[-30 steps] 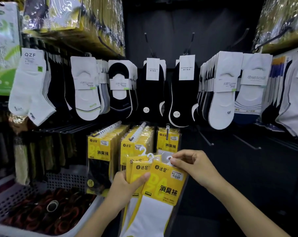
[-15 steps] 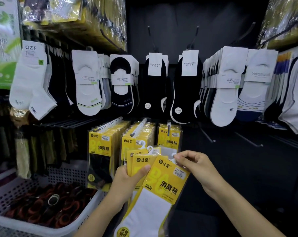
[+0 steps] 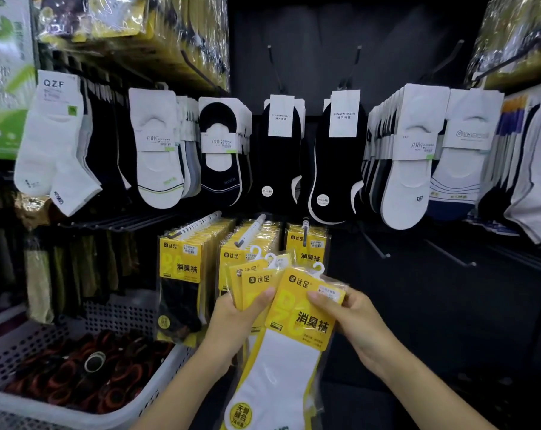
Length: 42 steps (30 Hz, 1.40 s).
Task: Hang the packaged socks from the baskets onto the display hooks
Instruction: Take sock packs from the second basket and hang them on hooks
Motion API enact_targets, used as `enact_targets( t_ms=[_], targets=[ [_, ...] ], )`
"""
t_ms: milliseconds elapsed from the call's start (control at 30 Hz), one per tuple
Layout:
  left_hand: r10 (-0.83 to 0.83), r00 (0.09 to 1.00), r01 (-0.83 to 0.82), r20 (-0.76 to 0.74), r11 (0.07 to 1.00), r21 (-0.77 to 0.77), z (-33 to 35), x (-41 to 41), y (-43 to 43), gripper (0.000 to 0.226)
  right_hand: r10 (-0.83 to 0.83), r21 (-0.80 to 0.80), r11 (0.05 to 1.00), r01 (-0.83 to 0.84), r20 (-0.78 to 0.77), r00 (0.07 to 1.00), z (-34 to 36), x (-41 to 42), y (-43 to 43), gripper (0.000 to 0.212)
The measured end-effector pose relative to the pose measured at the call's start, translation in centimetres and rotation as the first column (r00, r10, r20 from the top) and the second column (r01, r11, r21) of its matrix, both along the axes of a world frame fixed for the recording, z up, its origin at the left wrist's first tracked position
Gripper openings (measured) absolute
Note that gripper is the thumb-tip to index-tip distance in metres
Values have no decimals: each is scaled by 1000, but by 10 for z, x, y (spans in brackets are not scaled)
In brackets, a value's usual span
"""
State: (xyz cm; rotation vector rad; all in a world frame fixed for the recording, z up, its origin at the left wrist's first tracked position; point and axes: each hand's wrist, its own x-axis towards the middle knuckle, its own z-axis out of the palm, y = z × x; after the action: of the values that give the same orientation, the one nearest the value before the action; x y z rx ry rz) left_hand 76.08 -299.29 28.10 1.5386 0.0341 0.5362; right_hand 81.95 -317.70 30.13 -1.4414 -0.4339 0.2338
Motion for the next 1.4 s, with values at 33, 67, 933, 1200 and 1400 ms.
enact_targets(
  t_ms=[33,67,933,1200,1400],
  targets=[
    [-4,1000,4,-10,1000,27,2,-1,0,21,-22,17,1000,23,-20,1000,-3,2,0,41],
    [1,1000,-1,-7,998,59,2,0,2,21,-55,41,998,57,-36,998,-5,5,0,35],
    [150,988,-150,-26,989,7,1,-2,21,26,-491,-30,871,491,-7,871,-35,70,32,23],
    [98,994,-102,-56,991,-88,-6,8,-12,25,-183,118,977,176,50,982,-40,0,29,18],
    [77,993,-72,-94,996,53,3,1,-4,46,-254,193,946,261,-60,965,-40,11,14,15]
  ],
)
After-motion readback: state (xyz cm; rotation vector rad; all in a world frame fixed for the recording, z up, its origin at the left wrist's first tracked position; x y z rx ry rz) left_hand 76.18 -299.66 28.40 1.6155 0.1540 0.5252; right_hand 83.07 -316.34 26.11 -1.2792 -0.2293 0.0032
